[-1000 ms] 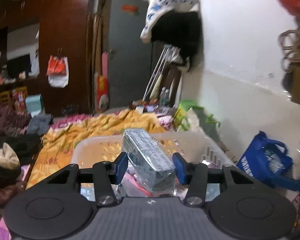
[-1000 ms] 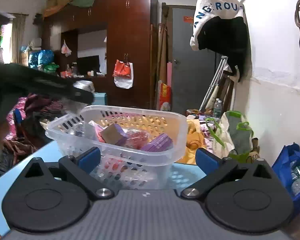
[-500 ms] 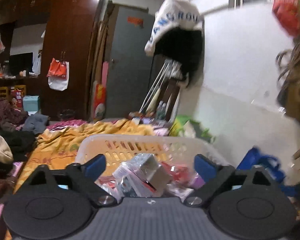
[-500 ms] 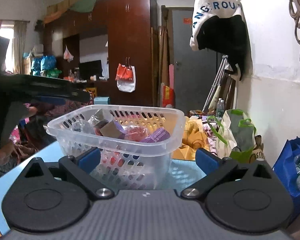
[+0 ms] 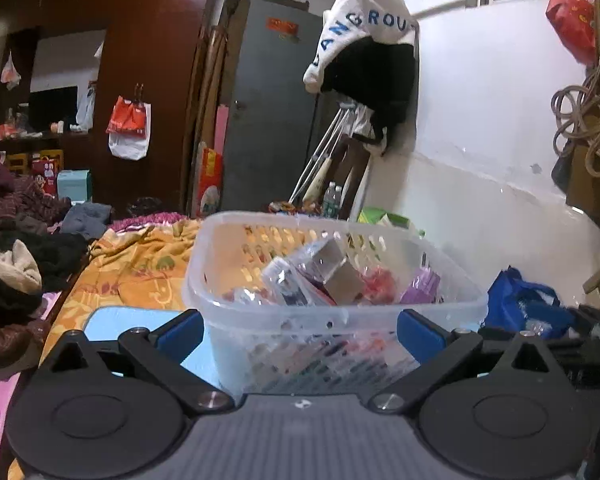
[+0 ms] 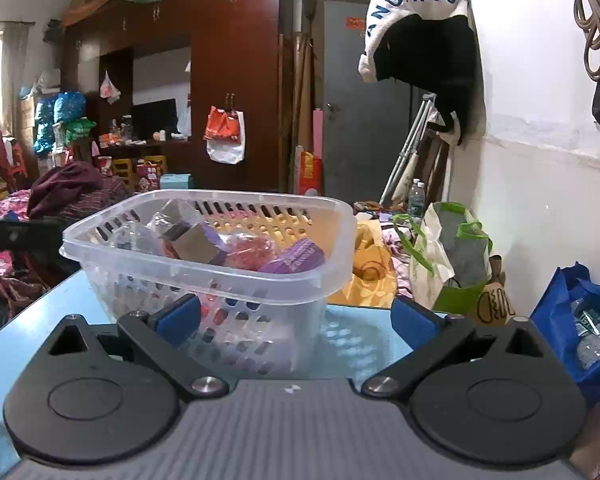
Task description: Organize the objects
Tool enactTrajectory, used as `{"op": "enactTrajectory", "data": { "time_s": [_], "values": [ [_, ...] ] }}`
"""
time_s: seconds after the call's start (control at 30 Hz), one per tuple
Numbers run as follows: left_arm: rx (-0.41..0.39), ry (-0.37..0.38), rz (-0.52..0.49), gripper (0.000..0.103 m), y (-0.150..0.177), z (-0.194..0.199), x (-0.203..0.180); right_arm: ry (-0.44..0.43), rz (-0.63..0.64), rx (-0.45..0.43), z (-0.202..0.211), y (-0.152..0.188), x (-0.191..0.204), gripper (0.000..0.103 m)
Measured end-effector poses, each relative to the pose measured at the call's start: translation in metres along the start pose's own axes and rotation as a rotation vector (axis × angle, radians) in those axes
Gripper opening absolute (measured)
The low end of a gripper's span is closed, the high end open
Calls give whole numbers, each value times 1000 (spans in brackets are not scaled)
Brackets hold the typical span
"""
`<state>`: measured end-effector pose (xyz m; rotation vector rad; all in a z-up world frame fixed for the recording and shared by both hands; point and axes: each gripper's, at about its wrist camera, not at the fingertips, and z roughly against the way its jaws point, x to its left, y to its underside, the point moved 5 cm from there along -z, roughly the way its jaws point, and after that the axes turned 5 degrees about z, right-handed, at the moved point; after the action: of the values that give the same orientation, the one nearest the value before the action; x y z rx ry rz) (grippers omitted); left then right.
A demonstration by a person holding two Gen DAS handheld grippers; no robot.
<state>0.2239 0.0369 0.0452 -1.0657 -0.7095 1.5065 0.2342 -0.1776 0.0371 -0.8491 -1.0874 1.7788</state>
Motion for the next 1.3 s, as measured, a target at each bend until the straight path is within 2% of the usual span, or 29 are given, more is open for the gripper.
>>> {"op": "enactTrajectory", "data": {
  "time_s": [0.17, 0.47, 1.3],
  "values": [
    [22, -41, -41, 103, 5, -7, -11, -12, -27, -12, 2, -2, -2, 103],
    [39, -59, -94, 103, 12, -10, -32, -23, -1, 2, 4, -2, 0, 103],
    [38, -76, -120, 103, 13, -7, -43, -32, -50, -24, 12, -4, -2, 103]
  ]
}}
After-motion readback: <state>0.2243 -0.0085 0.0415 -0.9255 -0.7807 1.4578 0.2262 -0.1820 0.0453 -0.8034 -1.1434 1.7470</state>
